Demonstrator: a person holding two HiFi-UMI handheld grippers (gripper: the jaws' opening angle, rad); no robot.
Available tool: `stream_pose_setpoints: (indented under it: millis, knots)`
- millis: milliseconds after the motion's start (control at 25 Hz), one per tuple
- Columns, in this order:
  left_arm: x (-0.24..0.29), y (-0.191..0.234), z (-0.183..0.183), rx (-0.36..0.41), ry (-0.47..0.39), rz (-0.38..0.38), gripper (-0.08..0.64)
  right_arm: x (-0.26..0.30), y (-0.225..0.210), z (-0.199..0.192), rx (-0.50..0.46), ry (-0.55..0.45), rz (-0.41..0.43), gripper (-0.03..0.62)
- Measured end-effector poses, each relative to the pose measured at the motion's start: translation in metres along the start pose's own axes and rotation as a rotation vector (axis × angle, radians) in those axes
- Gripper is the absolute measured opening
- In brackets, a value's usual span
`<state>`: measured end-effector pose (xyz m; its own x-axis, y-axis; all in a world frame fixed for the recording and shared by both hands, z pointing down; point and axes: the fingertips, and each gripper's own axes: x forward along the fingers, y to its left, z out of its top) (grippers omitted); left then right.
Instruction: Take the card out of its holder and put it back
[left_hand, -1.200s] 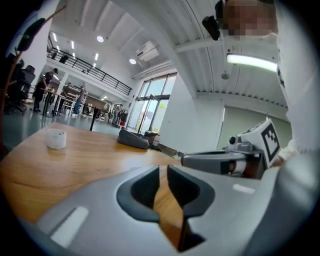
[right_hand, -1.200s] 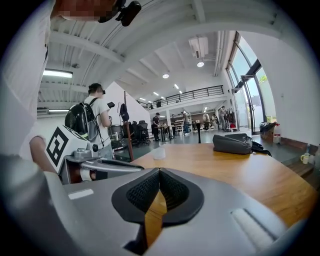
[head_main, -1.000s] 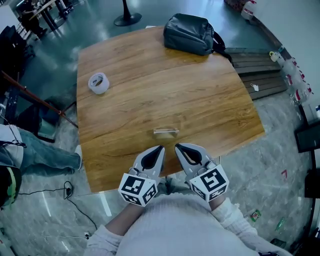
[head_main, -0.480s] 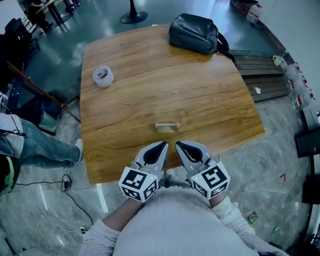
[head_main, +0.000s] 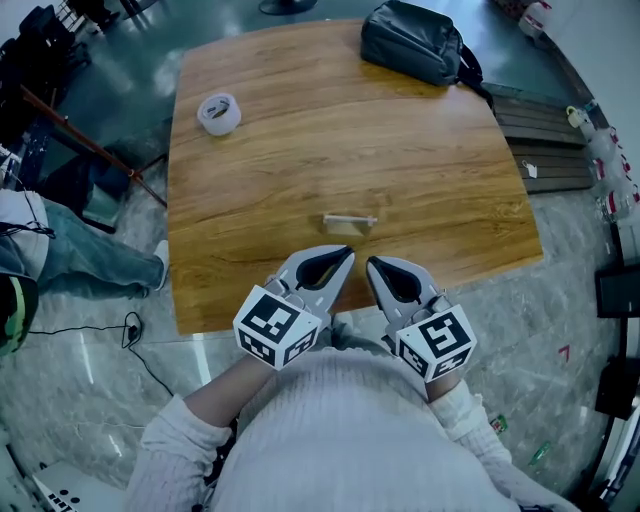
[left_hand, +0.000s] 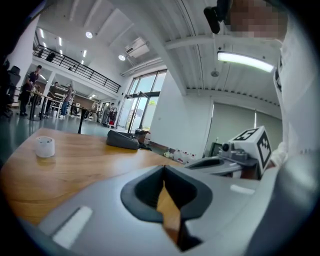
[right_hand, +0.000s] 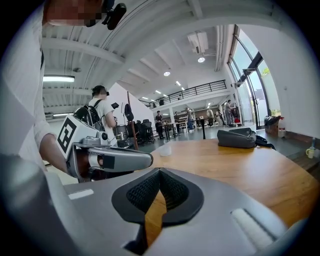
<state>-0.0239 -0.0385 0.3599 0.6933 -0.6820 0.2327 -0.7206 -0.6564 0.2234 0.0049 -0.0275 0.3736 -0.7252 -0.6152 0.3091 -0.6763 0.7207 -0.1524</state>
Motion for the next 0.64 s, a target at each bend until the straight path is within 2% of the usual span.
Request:
stream_pose_setpoints:
  millis: [280,640]
  knots:
    - [0.002,0.007,0.010,-0.001,0.009,-0.030,0.009,0.002,-0.004,-0.001,0.007,0.010,0.010,-0.002]
    - [0.001,0.009,0.012,0.012,0.018,-0.032,0.009,0.004,-0.001,-0.005,-0.015,0.028,0.031,0.000]
